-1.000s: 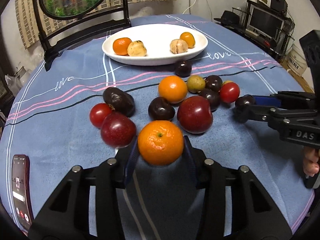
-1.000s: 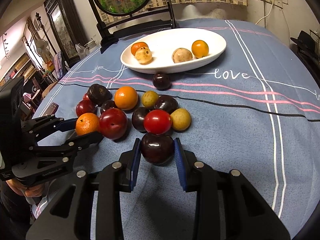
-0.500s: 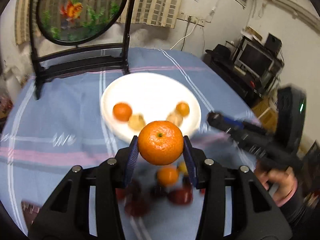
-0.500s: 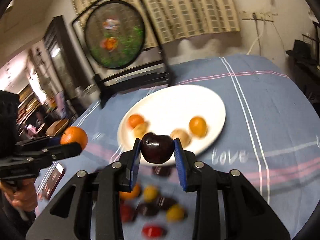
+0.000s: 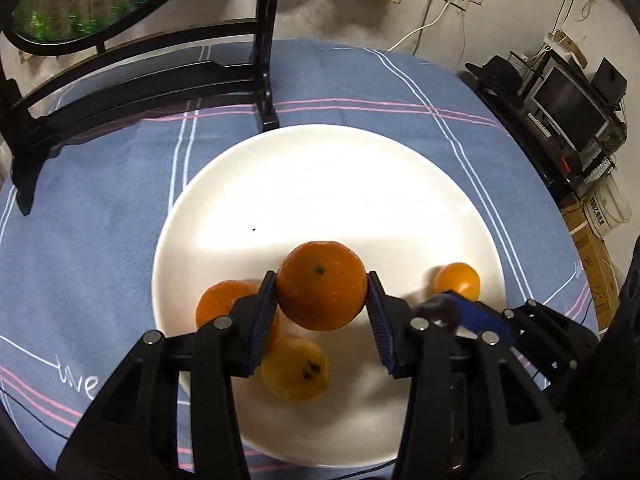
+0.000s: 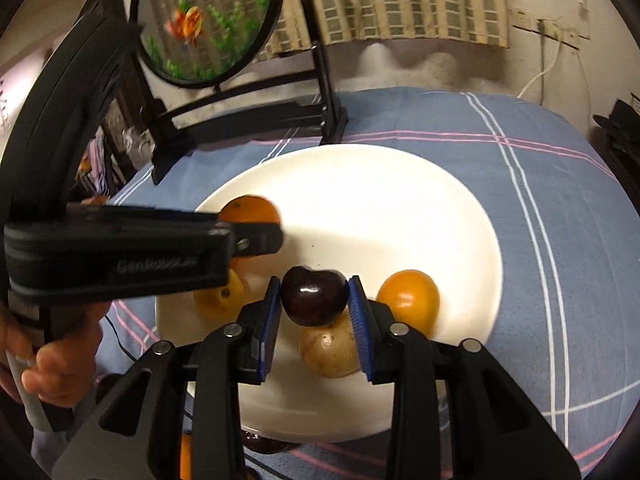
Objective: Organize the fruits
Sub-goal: 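Carry the tangerine and dark plum to the plate and release them, then grasp a red plum with the left tool while the right tool grasps a red tomato, then carry the red plum and tomato to the plate and release them, then grasp a red tomato with the left tool while the right tool grasps a yellow round fruit, then carry the tomato and yellow fruit to the plate and release them, then grasp a dark brown fruit with the left tool while the right tool grasps a dark plum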
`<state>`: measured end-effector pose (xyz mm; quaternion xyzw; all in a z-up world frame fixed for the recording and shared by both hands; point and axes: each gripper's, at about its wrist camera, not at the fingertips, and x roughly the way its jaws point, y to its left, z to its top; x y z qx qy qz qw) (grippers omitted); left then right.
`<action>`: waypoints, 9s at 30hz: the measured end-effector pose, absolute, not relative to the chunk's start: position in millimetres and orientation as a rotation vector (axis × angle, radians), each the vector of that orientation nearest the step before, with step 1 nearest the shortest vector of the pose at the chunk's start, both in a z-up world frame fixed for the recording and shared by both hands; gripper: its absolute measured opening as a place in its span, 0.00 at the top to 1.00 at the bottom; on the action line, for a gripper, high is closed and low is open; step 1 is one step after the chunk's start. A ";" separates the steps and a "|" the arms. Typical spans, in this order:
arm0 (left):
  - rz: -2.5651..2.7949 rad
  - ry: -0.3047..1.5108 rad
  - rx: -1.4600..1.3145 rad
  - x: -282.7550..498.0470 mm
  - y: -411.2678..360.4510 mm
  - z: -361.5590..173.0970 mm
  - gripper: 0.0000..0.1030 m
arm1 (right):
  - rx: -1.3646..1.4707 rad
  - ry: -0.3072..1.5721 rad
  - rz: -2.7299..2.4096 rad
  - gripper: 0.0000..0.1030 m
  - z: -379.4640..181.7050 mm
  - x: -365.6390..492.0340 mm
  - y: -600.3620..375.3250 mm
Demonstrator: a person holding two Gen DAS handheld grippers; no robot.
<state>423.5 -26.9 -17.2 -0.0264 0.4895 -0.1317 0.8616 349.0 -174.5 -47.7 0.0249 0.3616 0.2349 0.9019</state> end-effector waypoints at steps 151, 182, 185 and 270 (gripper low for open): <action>-0.061 0.718 -0.089 203.0 69.2 2.7 0.10 | -0.228 0.880 0.676 0.60 -73.8 206.0 -211.5; -0.244 0.859 0.208 213.8 48.2 -59.9 0.58 | -0.003 0.802 0.700 0.73 -63.1 214.5 -238.0; -0.248 0.864 0.229 220.3 45.1 -63.3 0.61 | -0.007 0.798 0.704 0.73 -61.4 212.1 -237.1; -0.241 0.855 0.110 219.8 41.8 -43.8 0.37 | 0.084 0.877 0.715 0.68 -58.2 236.5 -241.5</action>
